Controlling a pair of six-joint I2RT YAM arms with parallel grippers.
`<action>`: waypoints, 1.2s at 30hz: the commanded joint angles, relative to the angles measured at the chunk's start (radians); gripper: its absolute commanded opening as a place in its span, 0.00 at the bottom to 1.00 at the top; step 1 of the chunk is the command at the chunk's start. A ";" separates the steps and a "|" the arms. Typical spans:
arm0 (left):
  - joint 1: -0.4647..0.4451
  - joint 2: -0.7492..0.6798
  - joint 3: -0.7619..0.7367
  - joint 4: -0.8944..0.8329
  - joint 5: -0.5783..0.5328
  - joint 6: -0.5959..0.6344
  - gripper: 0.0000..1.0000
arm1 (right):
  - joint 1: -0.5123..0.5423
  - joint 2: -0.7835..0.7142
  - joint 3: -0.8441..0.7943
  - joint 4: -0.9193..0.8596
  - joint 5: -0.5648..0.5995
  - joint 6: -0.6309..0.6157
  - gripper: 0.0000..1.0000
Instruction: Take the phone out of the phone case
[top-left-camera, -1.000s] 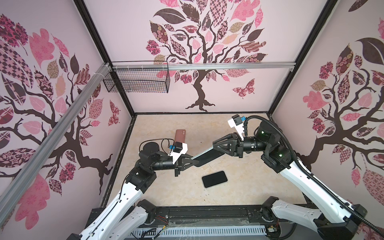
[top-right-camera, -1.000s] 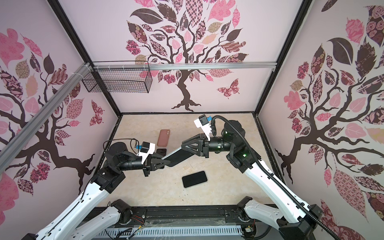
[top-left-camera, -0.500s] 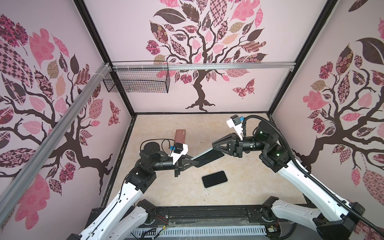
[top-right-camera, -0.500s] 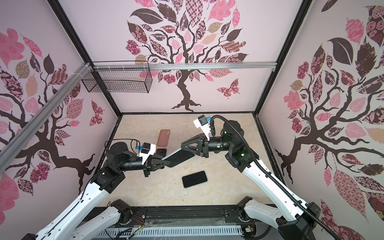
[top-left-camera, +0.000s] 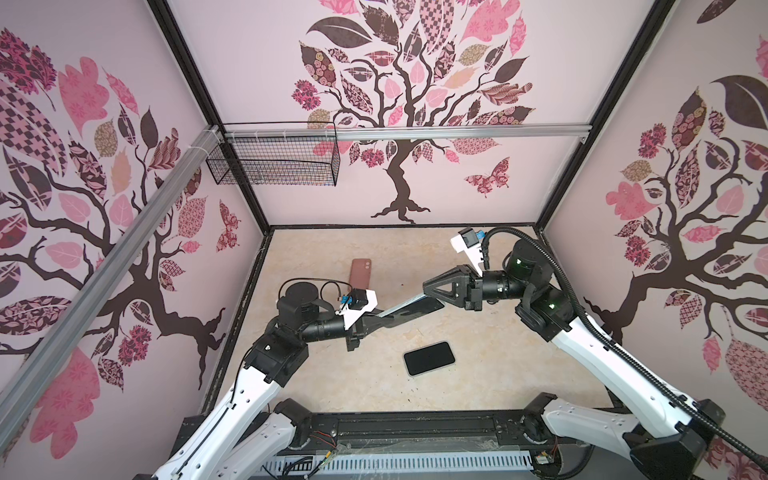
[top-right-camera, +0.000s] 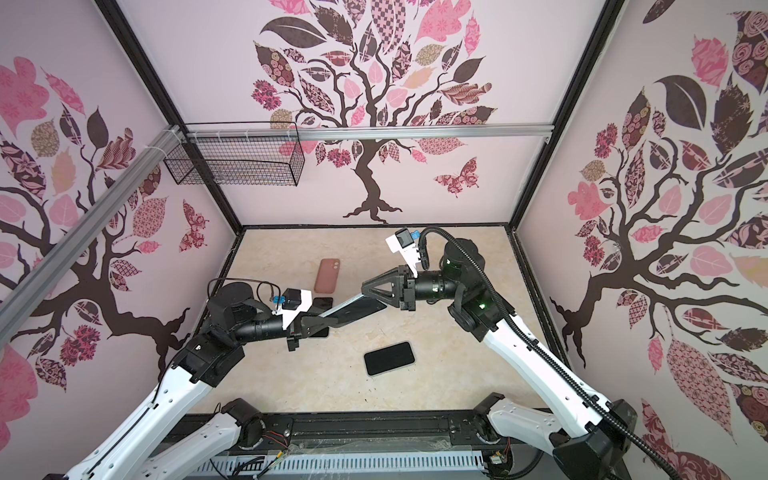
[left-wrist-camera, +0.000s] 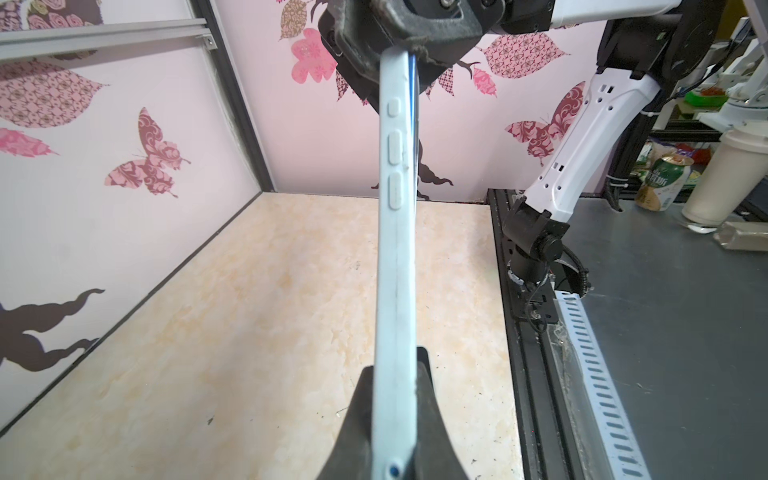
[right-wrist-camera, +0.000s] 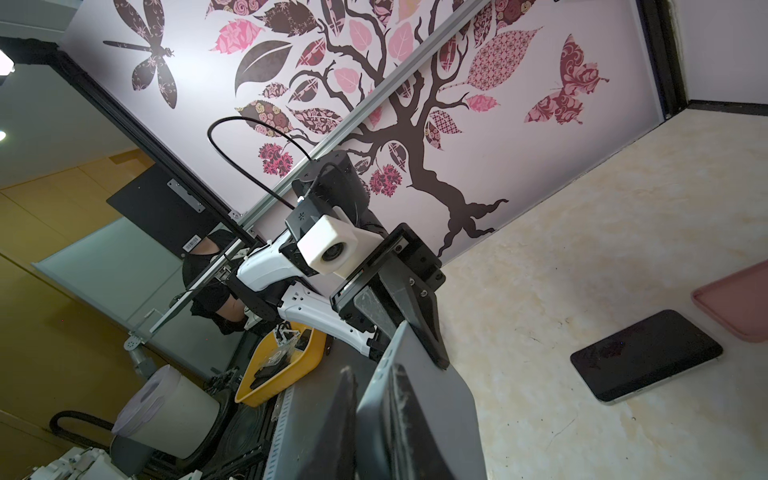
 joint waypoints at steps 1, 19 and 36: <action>0.004 -0.012 0.100 0.157 -0.097 0.041 0.00 | 0.019 0.041 -0.003 -0.070 -0.018 0.077 0.10; 0.004 -0.081 0.010 0.204 -0.044 -0.011 0.00 | 0.019 0.006 0.088 -0.227 0.256 -0.064 0.13; 0.004 -0.107 -0.024 0.207 -0.008 -0.047 0.00 | 0.019 -0.173 0.015 0.010 0.115 -0.134 0.79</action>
